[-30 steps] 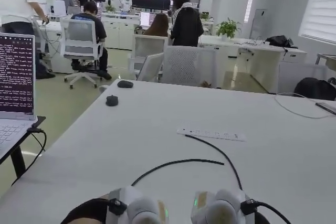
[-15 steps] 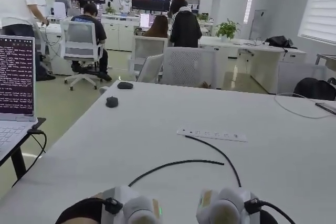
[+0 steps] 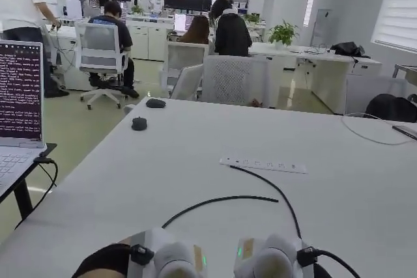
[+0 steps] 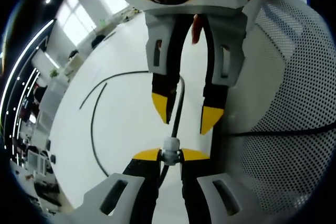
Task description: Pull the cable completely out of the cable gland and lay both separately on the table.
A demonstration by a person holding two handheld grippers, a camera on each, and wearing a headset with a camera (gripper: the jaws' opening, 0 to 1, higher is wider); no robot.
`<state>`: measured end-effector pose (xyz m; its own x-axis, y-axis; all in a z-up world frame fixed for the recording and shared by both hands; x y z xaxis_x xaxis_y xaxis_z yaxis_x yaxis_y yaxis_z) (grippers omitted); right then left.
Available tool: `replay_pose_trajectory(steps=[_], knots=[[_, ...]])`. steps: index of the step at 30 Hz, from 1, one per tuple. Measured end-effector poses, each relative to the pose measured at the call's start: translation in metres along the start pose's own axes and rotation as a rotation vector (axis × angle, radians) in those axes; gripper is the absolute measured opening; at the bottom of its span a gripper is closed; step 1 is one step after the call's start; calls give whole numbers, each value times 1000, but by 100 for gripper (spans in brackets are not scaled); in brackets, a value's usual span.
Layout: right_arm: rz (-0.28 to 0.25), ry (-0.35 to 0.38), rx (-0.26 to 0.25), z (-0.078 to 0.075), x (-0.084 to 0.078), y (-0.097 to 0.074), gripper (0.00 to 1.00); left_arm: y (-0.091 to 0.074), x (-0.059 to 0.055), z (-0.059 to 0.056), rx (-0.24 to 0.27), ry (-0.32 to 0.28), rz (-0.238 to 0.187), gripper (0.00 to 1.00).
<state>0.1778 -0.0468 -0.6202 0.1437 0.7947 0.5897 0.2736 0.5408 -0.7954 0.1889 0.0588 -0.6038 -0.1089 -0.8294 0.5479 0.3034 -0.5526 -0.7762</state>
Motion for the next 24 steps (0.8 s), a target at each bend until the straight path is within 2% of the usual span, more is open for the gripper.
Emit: replay_pose_trajectory(steps=[2,5,6,9,11,16,24], knots=[[-3,-13,0,-1,1,-1,18,0,2,-1,-5,-2,-10,15],[9,-26,-28,-5,-2,-3,4,2,1,-3,-25,3,-10,15],[4,-5,-22,-5,-3,-3,4,2,1,-2,-20,5,-6,15],[11,-23,-33,-6,-3,-4,4,2,0,-1,-13,1,3,15],[20,-28,-48,-8,-4,-5,3,2,-3,2,8,7,25,15],[50,1,-74,-13,-10,-6,3,1,-12,7,31,-23,69,14],[52,27,-94,-16,-13,-10,4,0,-14,9,43,-47,86,14]])
Point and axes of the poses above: the centre of the closed fingertips' face, and the gripper's own axes: y roughly forward along the fingers, z roughly to its left, x roughly out of its top, the point moved 9 cm from there along -y, roughly backward along the fingers, and after that the axes turned 1 degree about -y, right-handed, at the moved point
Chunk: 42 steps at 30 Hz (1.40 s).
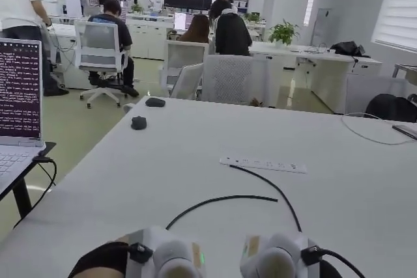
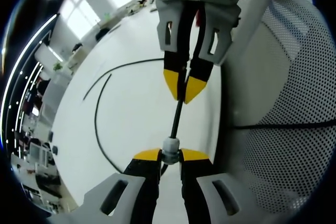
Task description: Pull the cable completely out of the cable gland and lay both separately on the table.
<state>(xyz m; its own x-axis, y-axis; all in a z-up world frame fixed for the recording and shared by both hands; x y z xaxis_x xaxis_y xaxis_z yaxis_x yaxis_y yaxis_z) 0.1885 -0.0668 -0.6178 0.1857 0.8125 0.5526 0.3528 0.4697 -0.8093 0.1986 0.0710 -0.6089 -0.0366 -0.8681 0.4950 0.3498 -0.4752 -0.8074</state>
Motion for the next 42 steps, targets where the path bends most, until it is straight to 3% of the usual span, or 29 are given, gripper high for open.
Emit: replay_pose_trajectory(steps=[5,7,16,18,20,22,25,29,31,38,42], knots=[[31,38,-53,-9,-8,-5,4,-2,-4,5,20,-29,15,14],[66,63,-87,-14,-14,-7,5,-3,-4,6,28,-40,13,14],[208,116,-117,-17,-35,-7,6,-1,-4,2,16,-22,30,14],[204,121,-91,-15,-34,-6,6,-1,-4,2,25,-4,41,14],[161,91,-47,-8,-25,-1,9,-1,-3,1,22,2,36,14],[69,93,4,0,-12,3,18,-1,0,-2,12,10,15,14],[-3,44,50,8,2,6,26,-1,4,-5,10,41,3,14],[-41,12,66,13,9,6,28,-3,10,-7,0,59,-38,14],[-94,7,73,14,15,5,27,-2,11,-8,-7,58,-46,14],[-80,10,62,12,12,3,4,-2,10,-8,-11,70,-44,14],[-55,3,68,13,8,4,3,-2,12,-10,-16,89,-48,14]])
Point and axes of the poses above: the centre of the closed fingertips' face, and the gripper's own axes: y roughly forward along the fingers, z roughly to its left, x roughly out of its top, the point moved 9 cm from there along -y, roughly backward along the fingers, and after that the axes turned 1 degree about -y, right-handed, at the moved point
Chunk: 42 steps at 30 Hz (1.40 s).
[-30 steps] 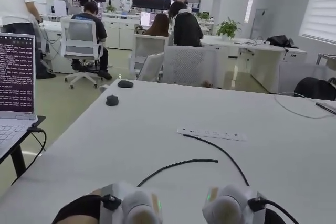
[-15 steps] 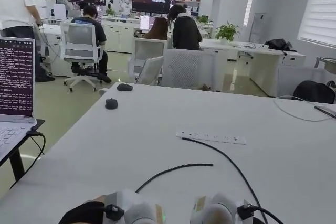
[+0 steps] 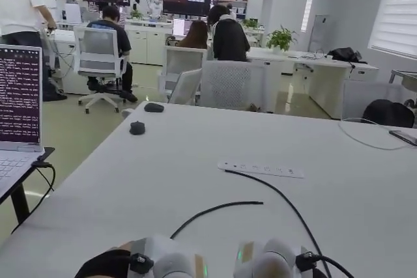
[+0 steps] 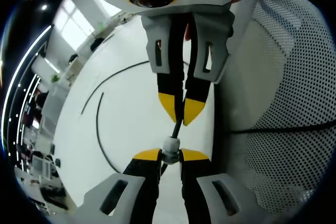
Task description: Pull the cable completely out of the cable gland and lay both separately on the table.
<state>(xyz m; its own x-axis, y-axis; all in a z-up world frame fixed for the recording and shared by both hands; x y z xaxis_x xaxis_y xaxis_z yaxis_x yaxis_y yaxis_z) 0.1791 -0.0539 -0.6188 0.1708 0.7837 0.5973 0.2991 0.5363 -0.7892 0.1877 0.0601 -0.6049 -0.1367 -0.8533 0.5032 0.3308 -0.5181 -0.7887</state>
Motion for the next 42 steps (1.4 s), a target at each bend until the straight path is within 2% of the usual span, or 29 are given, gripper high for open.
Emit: replay_pose_trajectory(steps=[2,3,4,5,6,7,8,13,20,23,26,29,32,34,35,37,38,41,42], knots=[[25,4,1,0,-2,1,3,0,1,0,-2,-3,-5,13],[76,-31,-12,-1,-7,1,3,-2,1,2,5,-7,-1,4],[103,-43,-19,-2,-10,1,3,-3,-2,3,9,-16,21,3],[106,-44,-11,-2,-11,1,3,-4,-2,4,16,-22,10,2],[91,-39,-9,-2,-10,0,3,-5,-3,4,16,-24,11,2],[44,-25,-3,-1,-6,-1,3,-5,-4,5,18,-30,10,2],[36,-12,-4,-1,-4,-2,3,-5,-4,5,20,-32,10,2],[73,-21,-5,-1,-9,0,2,-5,-8,2,22,-25,39,2],[65,-11,-16,-3,-9,-2,2,-5,-12,4,36,-30,58,2],[59,2,-20,-5,-10,-4,2,-9,-16,9,58,-59,67,2],[29,36,-28,-8,-10,-8,3,-14,-21,16,83,-120,51,3],[14,58,-34,-10,-11,-11,3,-17,-25,19,76,-176,31,11],[9,67,-35,-11,-10,-11,3,-15,-26,18,49,-175,35,21],[-1,64,-34,-11,-9,-11,2,-13,-24,18,33,-165,37,28],[-10,60,-32,-12,-9,-12,2,-10,-20,17,21,-150,24,32],[-24,51,-29,-11,-7,-12,2,-7,-6,15,-7,-119,-39,36],[-28,45,-26,-11,-6,-12,2,-6,-2,15,-13,-109,-57,37],[-39,27,-19,-10,-5,-12,2,1,8,15,-39,-62,-74,36],[-45,20,-15,-9,-4,-12,2,5,10,12,-72,-47,-77,37]])
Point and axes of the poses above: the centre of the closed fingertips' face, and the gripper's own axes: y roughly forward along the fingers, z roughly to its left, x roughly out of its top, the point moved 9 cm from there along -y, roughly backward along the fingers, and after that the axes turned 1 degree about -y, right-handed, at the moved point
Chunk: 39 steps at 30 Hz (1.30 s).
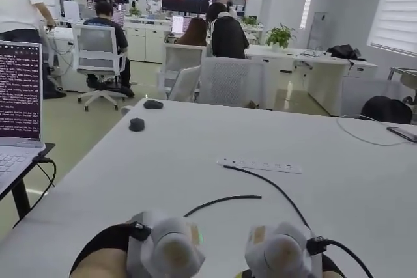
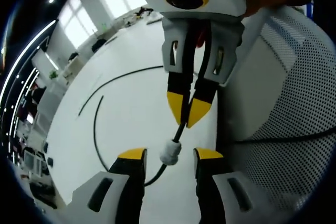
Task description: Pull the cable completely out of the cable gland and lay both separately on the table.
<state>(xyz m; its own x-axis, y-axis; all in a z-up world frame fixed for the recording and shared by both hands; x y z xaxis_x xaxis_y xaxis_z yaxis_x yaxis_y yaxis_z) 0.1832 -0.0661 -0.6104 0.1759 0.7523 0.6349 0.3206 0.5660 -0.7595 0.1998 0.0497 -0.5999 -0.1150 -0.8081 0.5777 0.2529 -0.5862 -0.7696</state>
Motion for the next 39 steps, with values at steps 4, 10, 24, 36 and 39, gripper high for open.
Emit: replay_pose_trajectory(steps=[4,10,24,36,39], knots=[[-35,-26,21,4,5,1,2,12,-7,-4,-22,9,29,32],[-65,-46,47,9,11,3,2,10,-14,-3,5,41,58,17],[120,57,-87,-9,-17,3,4,6,-26,4,78,57,139,16],[204,82,-100,-9,-24,8,26,7,-22,3,85,74,134,16],[134,43,-63,-5,-13,11,29,7,-20,3,90,80,128,16]])
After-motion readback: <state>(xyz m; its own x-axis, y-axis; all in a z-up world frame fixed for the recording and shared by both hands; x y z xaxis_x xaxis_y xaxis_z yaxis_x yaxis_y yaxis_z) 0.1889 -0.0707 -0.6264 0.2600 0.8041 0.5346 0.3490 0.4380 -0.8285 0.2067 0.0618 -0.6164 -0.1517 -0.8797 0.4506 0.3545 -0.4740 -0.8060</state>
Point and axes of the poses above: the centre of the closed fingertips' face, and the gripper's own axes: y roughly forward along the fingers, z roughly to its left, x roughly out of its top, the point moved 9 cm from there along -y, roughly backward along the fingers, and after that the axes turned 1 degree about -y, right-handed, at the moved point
